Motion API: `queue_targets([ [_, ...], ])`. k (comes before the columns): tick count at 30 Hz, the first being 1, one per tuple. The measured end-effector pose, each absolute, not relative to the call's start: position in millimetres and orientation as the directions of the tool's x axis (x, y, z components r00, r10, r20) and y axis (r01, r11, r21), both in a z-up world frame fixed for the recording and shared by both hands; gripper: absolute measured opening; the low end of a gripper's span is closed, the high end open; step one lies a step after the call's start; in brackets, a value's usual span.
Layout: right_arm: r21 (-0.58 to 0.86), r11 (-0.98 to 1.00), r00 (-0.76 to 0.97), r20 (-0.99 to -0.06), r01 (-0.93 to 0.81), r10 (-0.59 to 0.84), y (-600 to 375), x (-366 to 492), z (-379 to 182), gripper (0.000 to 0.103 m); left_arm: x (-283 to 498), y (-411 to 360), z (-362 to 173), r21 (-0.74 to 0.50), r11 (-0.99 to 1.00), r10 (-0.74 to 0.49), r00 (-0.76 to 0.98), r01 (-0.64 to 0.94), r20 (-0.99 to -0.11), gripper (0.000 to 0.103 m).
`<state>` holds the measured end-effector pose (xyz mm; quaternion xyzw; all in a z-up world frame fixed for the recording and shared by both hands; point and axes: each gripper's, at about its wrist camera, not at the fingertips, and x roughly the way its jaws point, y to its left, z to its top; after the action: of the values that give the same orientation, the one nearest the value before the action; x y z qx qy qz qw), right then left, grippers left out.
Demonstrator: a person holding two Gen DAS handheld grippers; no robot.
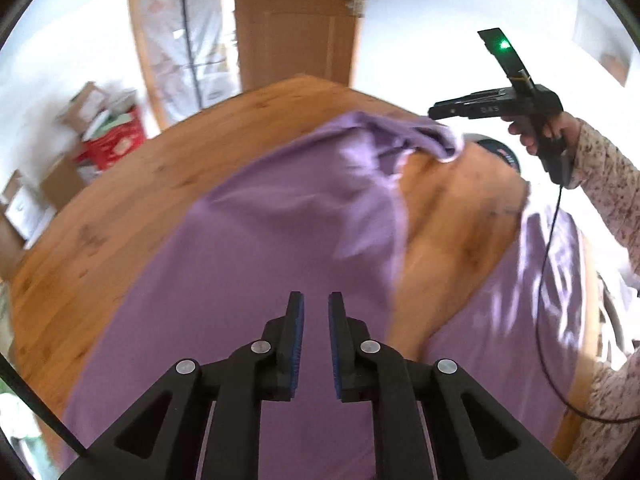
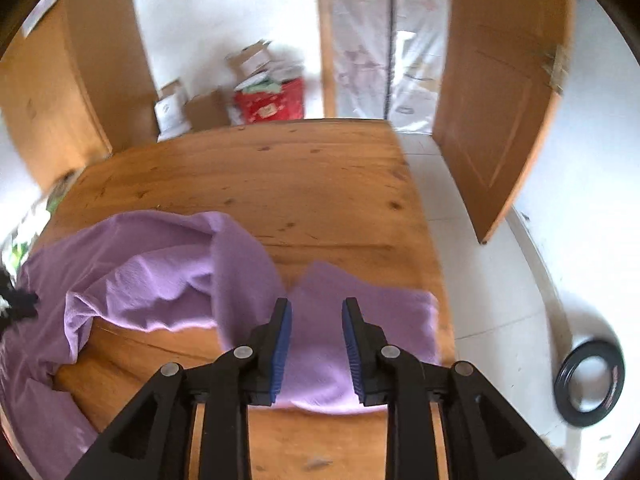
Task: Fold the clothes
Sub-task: 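Fold the garment edge with the right tool toward the left tool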
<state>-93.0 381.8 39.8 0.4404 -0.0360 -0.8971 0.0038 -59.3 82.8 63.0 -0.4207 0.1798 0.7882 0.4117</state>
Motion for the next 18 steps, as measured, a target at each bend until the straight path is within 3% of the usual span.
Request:
queue_targets([
  [4, 0.067, -0.997, -0.635, -0.770, 0.024, -0.067, 380.1, -69.3, 32.0, 0.035, -54.4, 115.0, 48.9, -0.072, -0.595, 0.485, -0.286, -0.801, -0.826, 0.015],
  [18, -0.068, -0.977, -0.647, -0.759, 0.200, -0.080, 334.9, -44.9, 9.0, 0.035, -37.0, 159.3, 49.2, -0.006, -0.635, 0.451, -0.365, -0.772, -0.815, 0.015],
])
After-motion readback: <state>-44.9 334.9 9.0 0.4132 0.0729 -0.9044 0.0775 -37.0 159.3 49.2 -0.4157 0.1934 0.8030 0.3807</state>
